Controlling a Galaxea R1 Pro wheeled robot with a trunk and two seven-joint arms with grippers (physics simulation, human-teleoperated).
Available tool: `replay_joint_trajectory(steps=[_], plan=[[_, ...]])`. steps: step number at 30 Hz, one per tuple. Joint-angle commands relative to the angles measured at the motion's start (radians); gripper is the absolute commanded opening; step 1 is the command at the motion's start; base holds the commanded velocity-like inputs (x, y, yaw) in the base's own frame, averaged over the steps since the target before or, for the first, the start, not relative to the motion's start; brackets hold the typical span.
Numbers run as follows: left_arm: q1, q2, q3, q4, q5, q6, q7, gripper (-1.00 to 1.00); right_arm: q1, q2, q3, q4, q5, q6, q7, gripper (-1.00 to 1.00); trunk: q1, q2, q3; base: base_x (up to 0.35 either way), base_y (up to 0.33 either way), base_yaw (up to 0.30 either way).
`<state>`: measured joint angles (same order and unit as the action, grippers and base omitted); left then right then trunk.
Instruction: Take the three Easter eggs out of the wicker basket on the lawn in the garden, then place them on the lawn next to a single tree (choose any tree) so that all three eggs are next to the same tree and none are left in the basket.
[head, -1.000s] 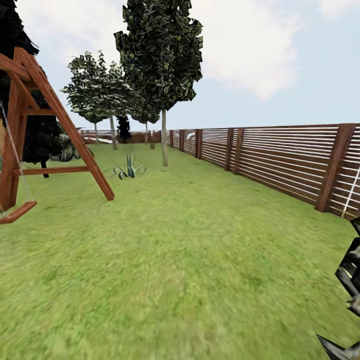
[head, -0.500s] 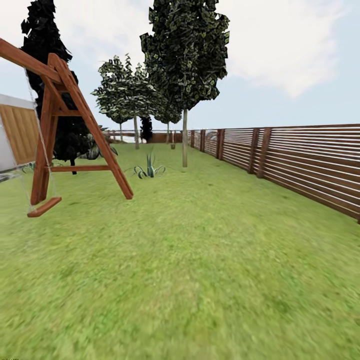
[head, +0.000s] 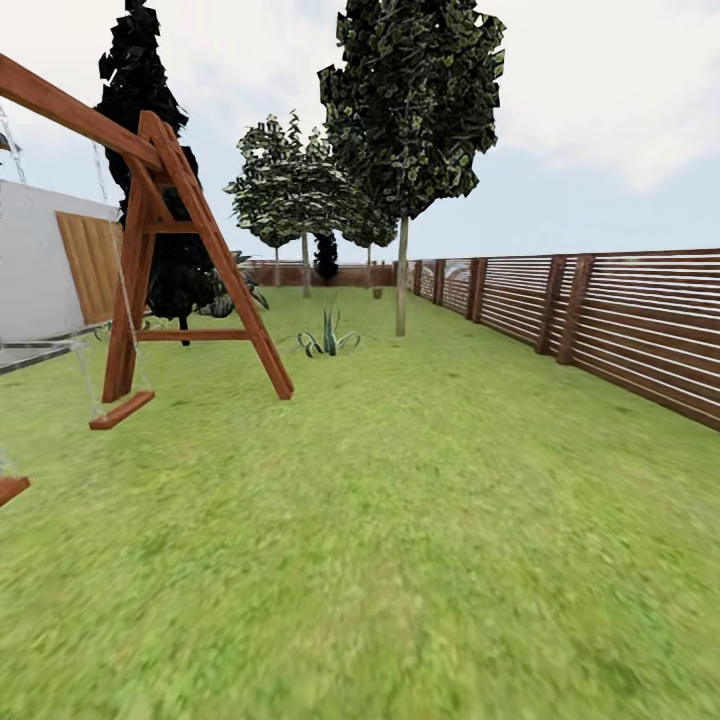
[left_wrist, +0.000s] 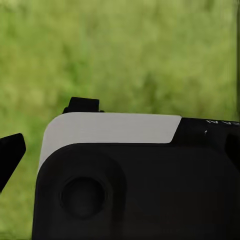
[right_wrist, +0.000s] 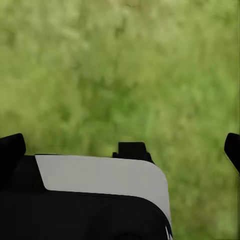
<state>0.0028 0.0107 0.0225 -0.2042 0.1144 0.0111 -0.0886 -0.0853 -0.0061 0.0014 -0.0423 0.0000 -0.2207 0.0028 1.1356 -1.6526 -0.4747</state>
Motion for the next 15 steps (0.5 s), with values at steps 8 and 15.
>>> replay_joint_trajectory(steps=[8,15], plan=[[0.000,0.000,0.002,-0.001,0.010,0.001,-0.005,1.00,-0.001,0.000,0.000,0.001,0.000,-0.003,0.000,1.00,0.001,0.000,-0.001,0.314,-0.109,0.015],[0.000,0.000,0.002,-0.001,0.010,0.001,-0.005,1.00,-0.001,0.000,0.000,0.001,0.000,-0.003,0.000,1.00,0.001,0.000,-0.001,0.314,-0.121,0.001]])
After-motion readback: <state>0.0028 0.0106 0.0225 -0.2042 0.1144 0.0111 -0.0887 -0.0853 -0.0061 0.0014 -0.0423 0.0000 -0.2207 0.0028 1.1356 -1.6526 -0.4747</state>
